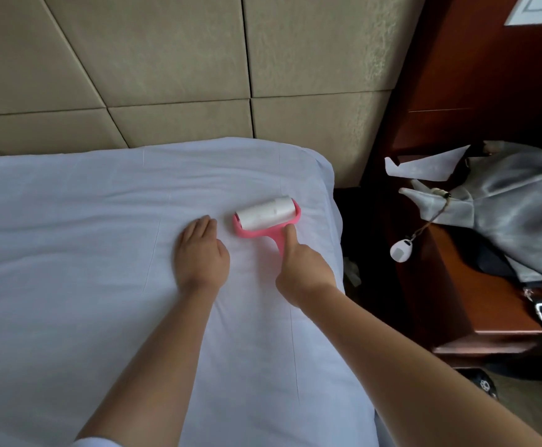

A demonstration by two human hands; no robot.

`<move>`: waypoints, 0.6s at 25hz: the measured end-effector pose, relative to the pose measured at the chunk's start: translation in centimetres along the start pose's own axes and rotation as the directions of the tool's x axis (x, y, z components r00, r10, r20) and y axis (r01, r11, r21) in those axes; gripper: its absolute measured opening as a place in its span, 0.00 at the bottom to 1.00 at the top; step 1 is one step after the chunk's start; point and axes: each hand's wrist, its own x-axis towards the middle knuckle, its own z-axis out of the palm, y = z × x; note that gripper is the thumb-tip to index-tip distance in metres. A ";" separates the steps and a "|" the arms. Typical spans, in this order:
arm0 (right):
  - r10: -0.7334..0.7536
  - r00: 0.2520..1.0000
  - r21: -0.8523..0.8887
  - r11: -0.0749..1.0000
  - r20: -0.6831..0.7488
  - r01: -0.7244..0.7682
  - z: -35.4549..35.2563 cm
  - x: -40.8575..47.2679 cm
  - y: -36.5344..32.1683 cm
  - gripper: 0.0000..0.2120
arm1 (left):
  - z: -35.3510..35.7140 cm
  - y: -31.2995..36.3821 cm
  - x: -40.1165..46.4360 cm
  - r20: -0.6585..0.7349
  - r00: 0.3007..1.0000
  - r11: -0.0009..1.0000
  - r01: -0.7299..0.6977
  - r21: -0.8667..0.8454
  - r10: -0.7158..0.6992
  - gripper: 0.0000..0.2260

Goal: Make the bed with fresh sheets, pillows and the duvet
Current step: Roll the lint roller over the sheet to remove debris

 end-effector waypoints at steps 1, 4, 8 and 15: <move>-0.016 1.000 -0.007 1.000 -0.004 0.016 -0.1 1.4 -0.4 0.33 | 0.2 0.0 0.3 -0.008 1.000 1.000 -0.001 0.011 0.002 0.24; -0.051 0.999 -0.024 0.998 -0.012 0.051 -0.5 5.5 -1.4 0.34 | 0.8 -0.1 0.9 -0.005 1.000 0.999 -0.016 0.040 0.016 0.24; -0.063 0.998 -0.019 0.998 -0.016 0.062 -0.3 8.2 -2.2 0.35 | 1.8 -0.5 1.9 -0.013 1.000 0.997 -0.001 0.075 0.002 0.25; -0.047 0.999 -0.047 0.998 0.027 0.048 -0.5 5.0 -0.9 0.36 | 1.6 -0.2 2.5 0.030 0.999 0.988 0.026 0.155 -0.030 0.30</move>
